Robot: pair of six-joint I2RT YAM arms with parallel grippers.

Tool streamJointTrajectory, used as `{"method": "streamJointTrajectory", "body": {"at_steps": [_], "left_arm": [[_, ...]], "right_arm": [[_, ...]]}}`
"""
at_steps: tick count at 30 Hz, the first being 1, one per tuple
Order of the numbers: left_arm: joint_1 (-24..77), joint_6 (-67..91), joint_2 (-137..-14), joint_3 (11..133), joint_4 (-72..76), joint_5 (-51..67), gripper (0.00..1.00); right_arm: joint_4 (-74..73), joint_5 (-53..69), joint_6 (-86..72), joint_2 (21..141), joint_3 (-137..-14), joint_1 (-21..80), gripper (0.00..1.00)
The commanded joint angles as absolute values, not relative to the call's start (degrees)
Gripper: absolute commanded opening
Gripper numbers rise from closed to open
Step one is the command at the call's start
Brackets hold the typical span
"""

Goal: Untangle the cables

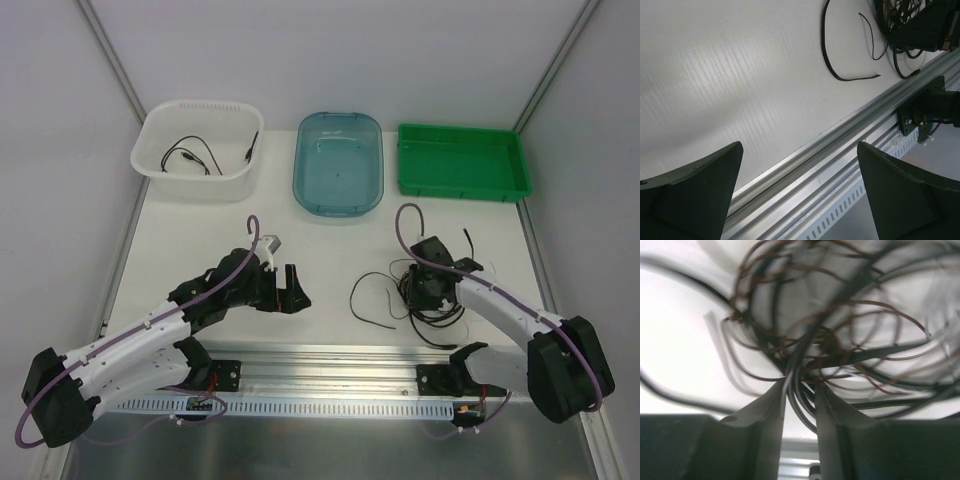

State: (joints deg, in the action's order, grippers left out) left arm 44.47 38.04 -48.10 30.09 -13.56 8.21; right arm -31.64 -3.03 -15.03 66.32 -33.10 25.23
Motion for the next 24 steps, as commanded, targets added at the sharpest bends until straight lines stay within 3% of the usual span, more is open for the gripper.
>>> {"method": "streamJointTrajectory", "body": {"at_steps": [1,3,6,8,12,14,16,18,24], "left_arm": [[45.53,41.92,-45.88,29.79,-11.95,4.93,0.99],[45.62,42.36,-45.27,29.79,-11.95,4.05,0.99],[45.79,44.03,-43.60,29.44,-12.04,2.73,0.99],[45.88,45.17,-42.98,28.92,-12.13,2.29,0.99],[46.58,46.84,-41.14,27.60,-12.39,1.93,0.99],[46.93,48.16,-40.17,26.81,-12.65,1.76,0.99],[47.55,49.39,-39.03,25.93,-12.83,1.32,0.99],[48.07,50.18,-38.15,25.32,-13.01,0.53,0.99],[48.87,51.59,-40.94,24.43,-13.18,-1.32,0.99]], "right_arm": [[-26.64,-0.44,-18.00,68.81,-38.57,32.07,0.25],[-24.80,2.20,-19.77,69.60,-40.42,36.28,0.10],[-24.70,0.71,-21.53,73.81,-47.26,42.35,0.08],[-24.70,0.35,-22.32,78.02,-52.54,46.47,0.12],[-26.79,-2.02,-21.19,84.45,-60.10,51.50,0.34],[-28.38,-4.46,-20.48,85.34,-61.96,53.08,0.36],[-29.18,-5.10,-18.47,84.03,-61.26,53.87,0.50],[-30.66,-6.41,-16.10,81.84,-59.51,54.49,0.54],[-31.91,-8.53,-11.17,78.66,-53.27,54.76,0.55]]}}
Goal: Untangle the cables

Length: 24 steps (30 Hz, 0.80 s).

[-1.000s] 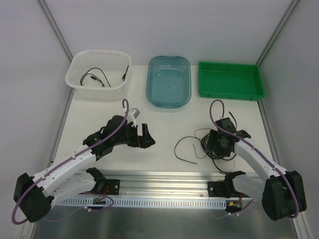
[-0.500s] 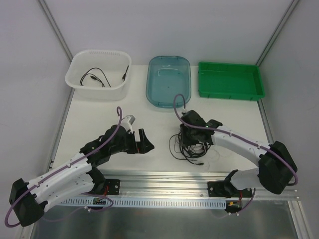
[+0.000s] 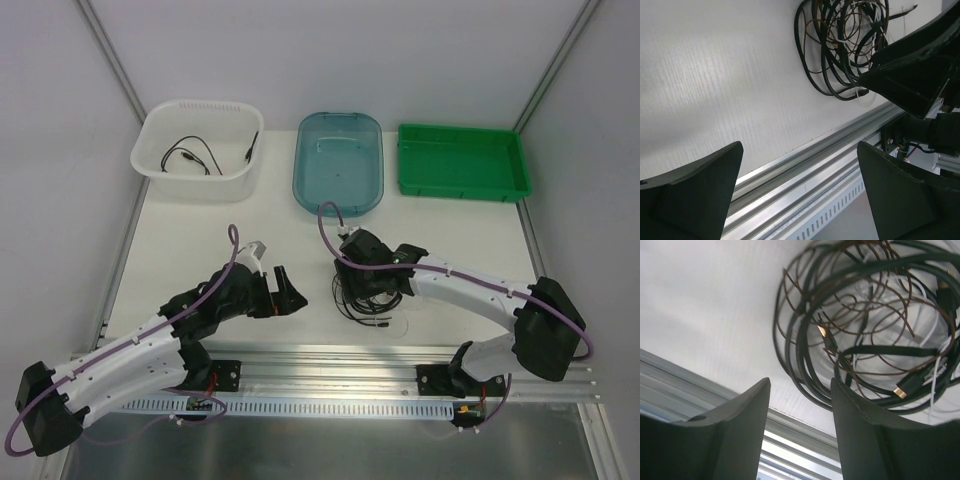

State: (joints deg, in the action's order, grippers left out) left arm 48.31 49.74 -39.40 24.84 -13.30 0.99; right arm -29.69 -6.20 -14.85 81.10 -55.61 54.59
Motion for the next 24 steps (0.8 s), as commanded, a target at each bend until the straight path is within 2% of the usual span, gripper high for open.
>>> {"method": "streamJointTrajectory", "body": {"at_steps": [1,6,9,17,22,24], "left_arm": [[49.04,51.77,-41.74,25.04,-13.01,-1.93,0.99],[50.18,51.07,-47.10,27.33,-13.01,-3.34,0.99],[50.62,51.15,-48.42,28.12,-13.01,-4.48,0.99],[50.62,52.73,-49.39,26.63,-12.92,-5.36,0.99],[50.71,53.09,-49.31,26.46,-12.92,-5.89,0.99],[50.71,53.43,-49.39,26.46,-12.92,-6.06,0.99]], "right_arm": [[-31.56,-8.09,-10.64,78.58,-52.74,54.84,0.55],[-28.48,-4.83,-9.32,80.24,-51.68,55.63,0.52],[-28.48,-5.10,-8.88,82.17,-52.64,56.34,0.46],[-27.42,-6.42,-8.88,85.34,-53.52,57.39,0.32],[-27.33,-6.07,-8.35,88.85,-54.93,57.39,0.31],[-27.42,-6.06,-8.26,89.73,-55.54,57.48,0.26]]}}
